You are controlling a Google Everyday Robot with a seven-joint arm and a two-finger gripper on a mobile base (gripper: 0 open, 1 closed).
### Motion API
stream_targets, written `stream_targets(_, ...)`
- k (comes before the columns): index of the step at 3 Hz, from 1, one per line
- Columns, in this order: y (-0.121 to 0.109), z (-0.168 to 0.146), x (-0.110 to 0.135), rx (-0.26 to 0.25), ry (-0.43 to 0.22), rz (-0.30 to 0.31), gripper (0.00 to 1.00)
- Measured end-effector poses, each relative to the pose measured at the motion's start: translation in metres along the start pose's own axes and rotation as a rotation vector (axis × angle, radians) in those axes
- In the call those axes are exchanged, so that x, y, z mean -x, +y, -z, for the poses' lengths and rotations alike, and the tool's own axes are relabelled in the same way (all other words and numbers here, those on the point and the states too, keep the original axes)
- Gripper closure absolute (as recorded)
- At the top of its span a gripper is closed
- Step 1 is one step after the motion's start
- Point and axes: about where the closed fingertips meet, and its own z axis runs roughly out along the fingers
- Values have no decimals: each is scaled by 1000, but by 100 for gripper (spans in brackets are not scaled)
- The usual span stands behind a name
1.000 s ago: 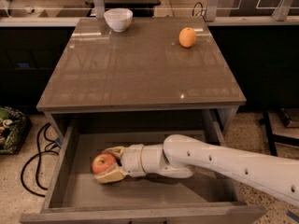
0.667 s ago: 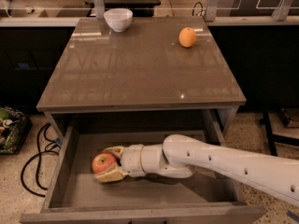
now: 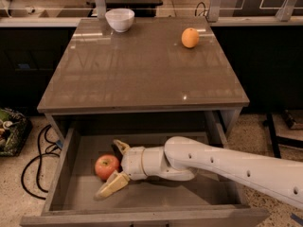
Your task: Place apple into top drawer
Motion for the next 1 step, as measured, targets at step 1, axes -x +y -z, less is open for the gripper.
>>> stream_targets(1,0,0,0,0,0,0,0)
